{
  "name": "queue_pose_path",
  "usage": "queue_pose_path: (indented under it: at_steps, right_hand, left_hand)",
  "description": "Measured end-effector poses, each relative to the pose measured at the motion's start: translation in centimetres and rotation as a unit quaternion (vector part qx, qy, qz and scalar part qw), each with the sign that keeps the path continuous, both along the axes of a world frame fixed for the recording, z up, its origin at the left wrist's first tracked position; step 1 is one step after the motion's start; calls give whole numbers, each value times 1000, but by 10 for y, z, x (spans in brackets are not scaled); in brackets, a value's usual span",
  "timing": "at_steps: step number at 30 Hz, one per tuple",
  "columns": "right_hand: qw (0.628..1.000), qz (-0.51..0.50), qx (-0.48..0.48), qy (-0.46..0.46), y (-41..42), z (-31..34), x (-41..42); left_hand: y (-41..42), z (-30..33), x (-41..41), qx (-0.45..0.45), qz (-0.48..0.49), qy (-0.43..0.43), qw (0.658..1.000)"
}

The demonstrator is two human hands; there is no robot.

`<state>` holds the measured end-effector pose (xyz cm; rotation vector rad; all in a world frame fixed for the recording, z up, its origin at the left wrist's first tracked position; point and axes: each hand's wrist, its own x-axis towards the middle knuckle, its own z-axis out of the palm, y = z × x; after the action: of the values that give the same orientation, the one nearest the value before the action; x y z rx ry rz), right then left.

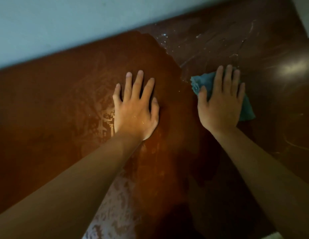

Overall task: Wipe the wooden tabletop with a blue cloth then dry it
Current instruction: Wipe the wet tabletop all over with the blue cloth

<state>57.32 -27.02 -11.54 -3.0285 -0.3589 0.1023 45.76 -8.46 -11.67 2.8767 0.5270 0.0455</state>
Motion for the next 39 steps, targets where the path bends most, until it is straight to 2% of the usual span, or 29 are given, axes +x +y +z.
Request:
queue_pose_path:
  at_steps: [3,7,11,16,20,24,27,29,34,39]
  right_hand:
    - [1000,21,7,-7,23,3,-21]
    - [986,160,35,-8,53,2,-56]
    - [967,251,37,-13,34,-2,-19]
    - [979,203,-8,-15,36,1,69]
    - [978,209,4,-18,50,1,71]
    - [935,353,17,-17,33,0,23]
    - [910,414,12,-5,20,-1,18]
    - [908,419,11,5,24,0,37]
    - [930,367,-10,18,76,5,99]
    - [923,385,-9,14,78,4,78]
  left_hand:
    - [1,2,0,4,-1,15,1000]
    - [2,2,-1,12,-9,24,1000]
    - [2,2,-1,11,-4,19,1000]
    - [0,3,-1,13,2,10,1000]
    - [0,3,0,10,8,10,1000]
    - [0,4,0,14,8,8,1000]
    - [-1,4,1,14,9,6,1000]
    - [-1,5,1,12,11,9,1000]
    - [-1,6,1,7,16,12,1000]
    - [-1,7,1,0,17,19,1000]
